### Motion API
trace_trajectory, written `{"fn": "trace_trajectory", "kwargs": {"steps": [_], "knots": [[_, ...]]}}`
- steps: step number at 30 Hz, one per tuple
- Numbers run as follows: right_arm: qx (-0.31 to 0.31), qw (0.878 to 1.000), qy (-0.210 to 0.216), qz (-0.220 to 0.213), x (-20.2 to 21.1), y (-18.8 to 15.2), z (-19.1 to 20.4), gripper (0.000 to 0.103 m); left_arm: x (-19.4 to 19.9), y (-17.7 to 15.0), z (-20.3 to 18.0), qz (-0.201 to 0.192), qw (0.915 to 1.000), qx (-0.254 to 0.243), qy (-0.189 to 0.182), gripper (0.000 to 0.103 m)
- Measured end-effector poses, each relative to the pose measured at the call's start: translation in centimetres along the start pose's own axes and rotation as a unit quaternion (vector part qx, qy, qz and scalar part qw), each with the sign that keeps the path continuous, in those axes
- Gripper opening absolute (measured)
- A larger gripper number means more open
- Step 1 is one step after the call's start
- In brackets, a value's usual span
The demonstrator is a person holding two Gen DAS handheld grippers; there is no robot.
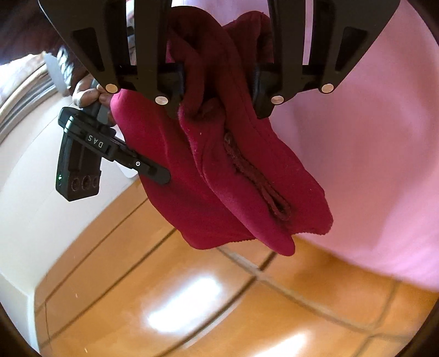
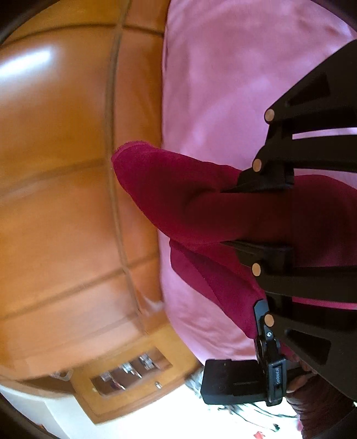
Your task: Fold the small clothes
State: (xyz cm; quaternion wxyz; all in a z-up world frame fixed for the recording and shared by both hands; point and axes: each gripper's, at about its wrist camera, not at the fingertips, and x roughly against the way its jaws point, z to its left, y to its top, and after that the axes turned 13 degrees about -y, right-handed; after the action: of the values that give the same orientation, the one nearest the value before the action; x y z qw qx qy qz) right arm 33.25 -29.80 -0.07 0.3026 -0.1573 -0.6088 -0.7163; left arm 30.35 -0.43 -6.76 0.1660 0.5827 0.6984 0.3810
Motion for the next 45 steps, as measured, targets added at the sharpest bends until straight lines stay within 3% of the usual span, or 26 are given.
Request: {"fn": "trace_trajectory", "kwargs": {"steps": [3, 7, 9, 10, 14, 16, 18, 24, 26, 29, 30, 34, 41, 45], "knots": [[-0.019, 0.999, -0.028, 0.002, -2.0, 0.9, -3.7, 0.027, -4.3, 2.4, 0.2, 0.023, 0.9995, -0.018, 0.015, 0.033], [-0.037, 0.995, -0.077, 0.055, -6.6, -0.8, -8.0, 0.029, -11.0, 3.7, 2.7, 0.082, 0.9938, -0.030, 0.069, 0.033], [-0.044, 0.989, -0.108, 0.086, -9.1, -3.1, -9.7, 0.036, -13.5, 2.9, 4.4, 0.117, 0.9873, -0.025, 0.104, 0.033], [-0.056, 0.988, -0.110, 0.089, -9.7, -4.0, -10.4, 0.045, -14.5, 2.2, 5.0, 0.130, 0.9837, -0.037, 0.118, 0.034], [-0.137, 0.983, -0.089, 0.085, -9.9, -5.8, -12.6, 0.071, -14.3, 1.4, 5.4, 0.112, 0.9864, -0.028, 0.117, 0.037], [-0.144, 0.981, -0.093, 0.087, -9.4, -5.7, -12.4, 0.075, -14.1, 1.5, 5.0, 0.109, 0.9850, -0.025, 0.131, 0.039], [-0.137, 0.982, -0.110, 0.076, -7.8, -5.5, -11.7, 0.076, -13.8, 1.4, 3.9, 0.106, 0.9815, -0.029, 0.157, 0.049], [-0.089, 0.985, -0.143, 0.024, -3.0, -5.8, -8.4, 0.074, -10.9, 1.0, 1.0, 0.055, 0.9754, -0.041, 0.210, 0.050], [-0.064, 0.986, -0.152, 0.028, -2.6, -6.9, -7.2, 0.071, -11.1, 0.1, 0.9, 0.069, 0.9668, -0.057, 0.239, 0.050], [-0.017, 0.978, -0.196, 0.068, -4.4, -9.0, -5.0, 0.065, -12.4, -1.0, 2.0, 0.089, 0.9531, -0.071, 0.280, 0.050], [-0.013, 0.975, -0.204, 0.082, -5.3, -9.7, -4.8, 0.065, -12.7, -1.0, 2.4, 0.089, 0.9498, -0.073, 0.291, 0.055], [-0.047, 0.975, -0.205, 0.073, -4.8, -9.9, -5.3, 0.067, -11.6, -1.3, 1.3, 0.074, 0.9495, -0.056, 0.300, 0.057], [-0.062, 0.974, -0.216, 0.030, -1.1, -10.1, -3.8, 0.084, -8.5, -2.5, -2.6, 0.025, 0.9414, -0.082, 0.326, 0.075], [-0.077, 0.971, -0.226, 0.009, 0.4, -10.5, -1.8, 0.093, -7.4, -3.8, -5.0, 0.009, 0.9279, -0.111, 0.356, 0.084]]}}
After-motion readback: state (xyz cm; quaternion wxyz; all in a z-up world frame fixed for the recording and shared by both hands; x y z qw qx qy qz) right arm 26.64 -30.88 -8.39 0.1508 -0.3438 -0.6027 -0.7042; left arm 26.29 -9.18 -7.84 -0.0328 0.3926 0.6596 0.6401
